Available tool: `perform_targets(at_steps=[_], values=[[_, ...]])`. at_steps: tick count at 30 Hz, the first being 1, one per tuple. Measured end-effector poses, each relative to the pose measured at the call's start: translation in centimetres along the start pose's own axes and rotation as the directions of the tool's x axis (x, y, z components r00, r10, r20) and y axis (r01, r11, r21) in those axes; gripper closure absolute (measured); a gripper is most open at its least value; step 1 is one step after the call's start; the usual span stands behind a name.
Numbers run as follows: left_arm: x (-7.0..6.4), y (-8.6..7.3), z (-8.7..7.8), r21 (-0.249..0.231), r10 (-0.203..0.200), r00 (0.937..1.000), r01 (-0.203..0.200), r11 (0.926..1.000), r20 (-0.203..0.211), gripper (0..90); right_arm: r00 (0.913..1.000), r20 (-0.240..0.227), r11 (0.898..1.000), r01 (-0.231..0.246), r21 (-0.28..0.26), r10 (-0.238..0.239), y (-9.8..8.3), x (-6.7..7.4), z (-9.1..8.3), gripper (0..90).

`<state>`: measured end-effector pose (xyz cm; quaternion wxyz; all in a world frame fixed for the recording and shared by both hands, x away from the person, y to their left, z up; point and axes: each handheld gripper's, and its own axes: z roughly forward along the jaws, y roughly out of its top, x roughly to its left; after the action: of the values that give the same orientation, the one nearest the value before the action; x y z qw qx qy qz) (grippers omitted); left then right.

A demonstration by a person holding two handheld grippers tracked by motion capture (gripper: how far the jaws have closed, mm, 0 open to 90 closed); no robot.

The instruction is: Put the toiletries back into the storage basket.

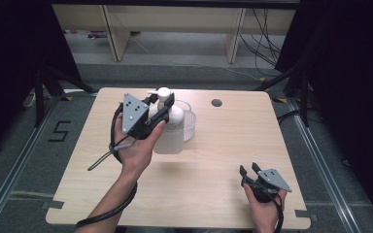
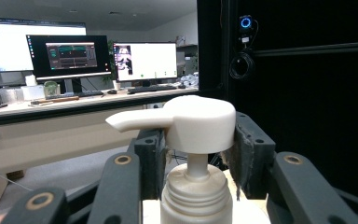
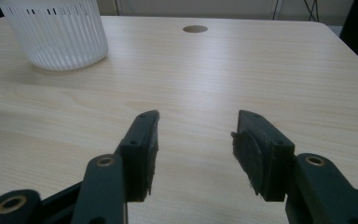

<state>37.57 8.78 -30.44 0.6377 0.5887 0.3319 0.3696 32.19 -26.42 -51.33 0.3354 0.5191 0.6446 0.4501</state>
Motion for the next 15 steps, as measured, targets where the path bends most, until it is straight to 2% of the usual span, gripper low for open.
perform_targets(at_steps=[3,15], values=[[0.1,0.1,0.2,0.001,-0.001,1.0,0.001,1.0,-0.003,59.6,1.0,0.002,1.0,-0.005,0.017,0.005,0.1,0.0,-0.1,49.6],[0.3,0.5,1.1,0.005,0.002,1.0,-0.002,1.0,-0.009,59.6,1.0,0.003,1.0,-0.005,0.017,0.005,0.1,0.1,-0.1,49.6]])
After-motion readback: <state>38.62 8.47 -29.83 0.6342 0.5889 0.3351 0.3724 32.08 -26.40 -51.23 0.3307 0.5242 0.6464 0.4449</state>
